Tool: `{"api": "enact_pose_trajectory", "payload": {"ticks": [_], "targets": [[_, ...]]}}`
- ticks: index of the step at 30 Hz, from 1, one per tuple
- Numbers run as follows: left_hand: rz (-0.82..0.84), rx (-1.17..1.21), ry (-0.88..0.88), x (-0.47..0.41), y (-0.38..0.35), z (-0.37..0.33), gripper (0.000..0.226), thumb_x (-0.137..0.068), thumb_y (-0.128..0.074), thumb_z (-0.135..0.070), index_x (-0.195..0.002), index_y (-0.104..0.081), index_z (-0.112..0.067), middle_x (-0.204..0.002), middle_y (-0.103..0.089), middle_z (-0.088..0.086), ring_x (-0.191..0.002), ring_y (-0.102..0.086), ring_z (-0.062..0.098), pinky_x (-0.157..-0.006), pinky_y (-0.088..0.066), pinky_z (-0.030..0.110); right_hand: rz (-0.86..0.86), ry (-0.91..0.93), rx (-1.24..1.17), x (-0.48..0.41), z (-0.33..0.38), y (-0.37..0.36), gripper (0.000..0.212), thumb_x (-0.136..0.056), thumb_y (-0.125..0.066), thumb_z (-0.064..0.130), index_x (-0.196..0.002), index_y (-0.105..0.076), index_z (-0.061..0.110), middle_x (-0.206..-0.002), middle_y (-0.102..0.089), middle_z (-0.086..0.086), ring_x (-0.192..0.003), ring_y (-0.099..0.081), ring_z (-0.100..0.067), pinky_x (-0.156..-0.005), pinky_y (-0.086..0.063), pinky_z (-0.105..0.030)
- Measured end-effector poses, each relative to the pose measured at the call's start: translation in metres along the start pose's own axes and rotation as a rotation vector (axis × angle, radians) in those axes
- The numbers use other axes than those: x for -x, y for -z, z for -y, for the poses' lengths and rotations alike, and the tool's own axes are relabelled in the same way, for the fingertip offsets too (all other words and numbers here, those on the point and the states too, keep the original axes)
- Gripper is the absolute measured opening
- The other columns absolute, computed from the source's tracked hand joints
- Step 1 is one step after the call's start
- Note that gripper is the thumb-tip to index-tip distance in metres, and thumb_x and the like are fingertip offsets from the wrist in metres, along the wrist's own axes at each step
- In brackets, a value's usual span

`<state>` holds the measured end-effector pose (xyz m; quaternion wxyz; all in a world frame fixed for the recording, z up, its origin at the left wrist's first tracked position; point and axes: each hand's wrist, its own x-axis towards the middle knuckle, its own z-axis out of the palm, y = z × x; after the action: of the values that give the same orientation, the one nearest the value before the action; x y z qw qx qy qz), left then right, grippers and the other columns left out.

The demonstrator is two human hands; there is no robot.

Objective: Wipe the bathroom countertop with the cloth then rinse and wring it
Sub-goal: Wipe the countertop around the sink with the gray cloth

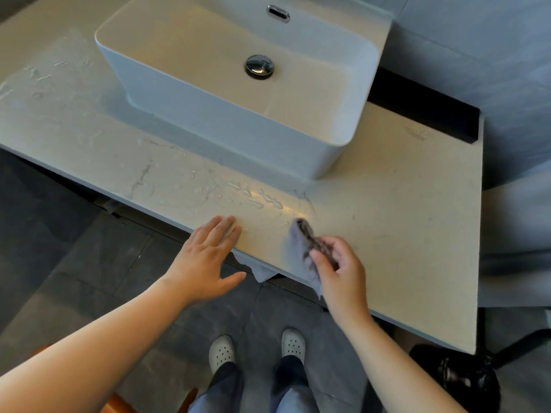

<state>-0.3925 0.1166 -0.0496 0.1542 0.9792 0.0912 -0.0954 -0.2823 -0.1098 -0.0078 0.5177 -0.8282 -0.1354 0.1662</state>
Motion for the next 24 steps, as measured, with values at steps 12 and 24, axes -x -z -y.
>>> {"api": "enact_pose_trajectory", "payload": {"ticks": [12, 24], "targets": [[-0.003, 0.046, -0.007, 0.0, 0.0, 0.001, 0.092, -0.077, -0.033, -0.073, -0.152, -0.015, -0.022, -0.159, -0.002, -0.002, -0.146, 0.004, 0.02, -0.118, -0.006, 0.041, -0.02, 0.298, 0.573, -0.126, -0.002, 0.017, 0.02, -0.087, -0.058, 0.012, -0.105, -0.061, 0.021, -0.097, -0.066, -0.001, -0.088, -0.059, -0.023, -0.073, -0.048, -0.034], [-0.016, 0.032, 0.036, -0.001, -0.001, -0.004, 0.088, -0.079, -0.041, -0.07, -0.15, -0.024, -0.022, -0.159, -0.01, -0.003, -0.146, -0.003, 0.02, -0.118, -0.01, 0.04, 0.062, 0.318, 0.421, -0.095, -0.027, -0.023, 0.026, -0.084, -0.063, 0.004, -0.11, -0.063, 0.011, -0.114, -0.067, -0.002, -0.103, -0.061, -0.02, -0.091, -0.048, -0.033]]}}
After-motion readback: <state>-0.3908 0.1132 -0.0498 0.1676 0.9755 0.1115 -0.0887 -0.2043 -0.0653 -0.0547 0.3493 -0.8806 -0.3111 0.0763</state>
